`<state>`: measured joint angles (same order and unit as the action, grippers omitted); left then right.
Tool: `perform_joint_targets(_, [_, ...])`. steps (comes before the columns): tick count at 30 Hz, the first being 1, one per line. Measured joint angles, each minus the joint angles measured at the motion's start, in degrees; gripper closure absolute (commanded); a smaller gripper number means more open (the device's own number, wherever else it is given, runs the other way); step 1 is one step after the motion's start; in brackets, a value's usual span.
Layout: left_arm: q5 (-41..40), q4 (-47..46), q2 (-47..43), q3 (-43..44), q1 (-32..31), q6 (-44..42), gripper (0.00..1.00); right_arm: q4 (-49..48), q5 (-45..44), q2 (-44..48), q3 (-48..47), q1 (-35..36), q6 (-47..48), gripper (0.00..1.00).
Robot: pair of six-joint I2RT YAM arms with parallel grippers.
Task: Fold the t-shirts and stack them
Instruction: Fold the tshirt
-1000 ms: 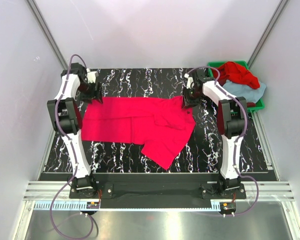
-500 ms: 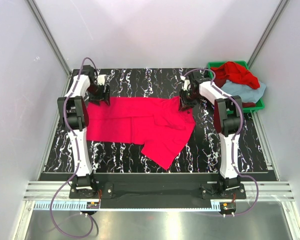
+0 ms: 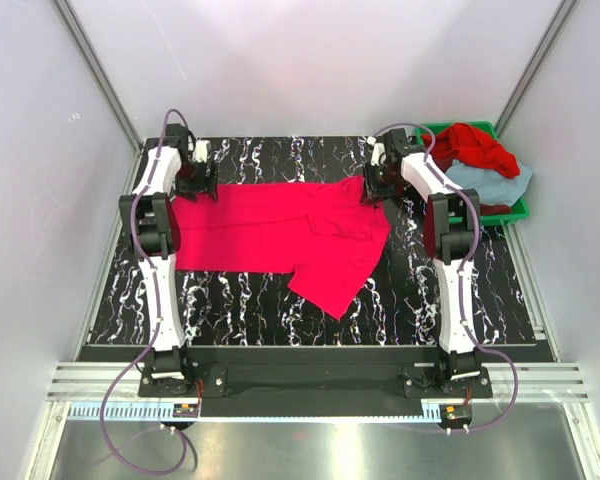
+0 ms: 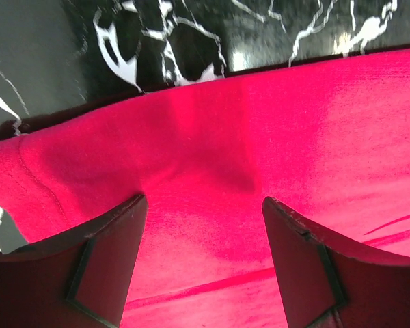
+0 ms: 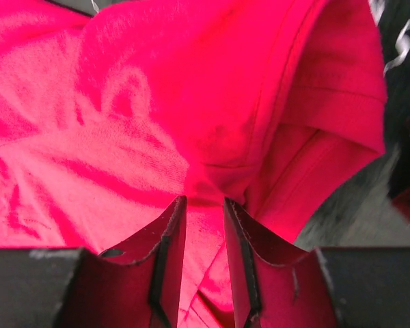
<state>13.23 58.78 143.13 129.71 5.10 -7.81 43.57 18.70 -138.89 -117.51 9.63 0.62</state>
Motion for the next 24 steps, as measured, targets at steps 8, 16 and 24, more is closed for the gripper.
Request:
perform_joint_targets(8, [-2.2, -2.0, 1.5, 2.4, -0.7, 0.1, 0.21, 0.2, -0.2, -3.3, -5.7, 0.0, 1.5, 0.63])
perform_joint_targets(16, [-4.1, -2.8, 1.7, 3.0, -1.6, 0.4, 0.11, 0.2, -0.4, -3.5, -6.1, 0.0, 2.2, 0.61])
perform_joint_targets(24, [-4.3, -2.9, -18.0, -10.7, -1.7, 2.0, 0.06, 0.2, -1.5, 7.9, 3.7, 0.0, 8.9, 0.53])
